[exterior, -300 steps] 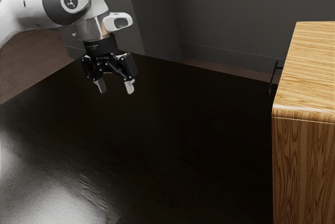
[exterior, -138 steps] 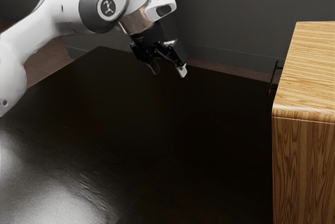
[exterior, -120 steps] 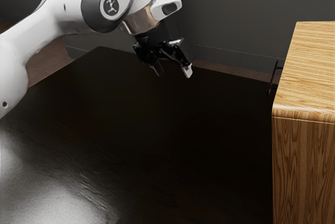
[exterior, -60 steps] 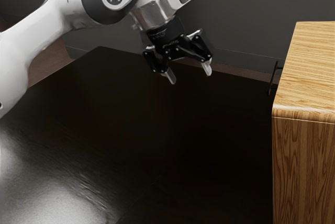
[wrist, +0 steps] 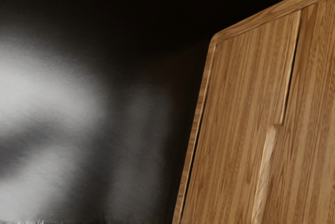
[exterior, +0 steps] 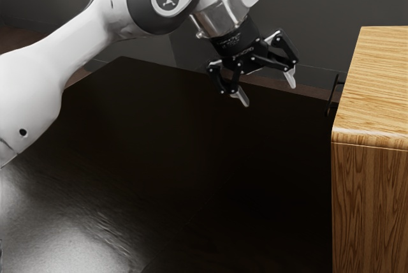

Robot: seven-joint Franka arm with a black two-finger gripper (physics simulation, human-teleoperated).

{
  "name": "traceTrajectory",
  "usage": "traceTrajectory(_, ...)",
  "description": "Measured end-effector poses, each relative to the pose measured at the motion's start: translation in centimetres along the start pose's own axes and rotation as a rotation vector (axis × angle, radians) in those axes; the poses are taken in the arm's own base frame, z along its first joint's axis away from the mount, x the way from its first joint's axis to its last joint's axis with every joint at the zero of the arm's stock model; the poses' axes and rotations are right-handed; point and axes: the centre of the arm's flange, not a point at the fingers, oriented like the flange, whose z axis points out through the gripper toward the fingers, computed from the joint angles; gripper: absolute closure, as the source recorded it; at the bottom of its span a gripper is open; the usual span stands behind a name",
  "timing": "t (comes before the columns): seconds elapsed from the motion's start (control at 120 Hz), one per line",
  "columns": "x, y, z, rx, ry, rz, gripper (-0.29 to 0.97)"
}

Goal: Pull the drawer handle with one arm to open the drawer

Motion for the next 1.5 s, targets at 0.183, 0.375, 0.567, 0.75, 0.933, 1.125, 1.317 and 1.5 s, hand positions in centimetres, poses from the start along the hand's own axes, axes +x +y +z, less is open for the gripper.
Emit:
traceTrajectory(0.183,-0.7,1.6,0.0,-0.033,0.004,-0.028,0.0)
traceTrajectory(0.375,-1.4,2.9,0.6,-0.06,0.0,-0.035,0.0)
traceTrajectory(0.567,-1.5,3.7,1.2,-0.078,0.001,-0.031,0.0)
traceTrajectory(0.75,-1.8,4.2,1.5,-0.089,0.001,-0.024,0.0)
traceTrajectory(0.933,-1.5,4.2,2.2,-0.091,-0.002,-0.023,0.01)
traceTrajectory(1.125,-1.1,4.0,2.7,-0.086,-0.005,-0.025,0.04)
traceTrajectory(1.317,-1.0,4.1,3.6,-0.082,-0.015,-0.022,0.1)
traceTrajectory(1.5,-0.5,3.4,3.5,-0.065,-0.012,-0.027,0.16)
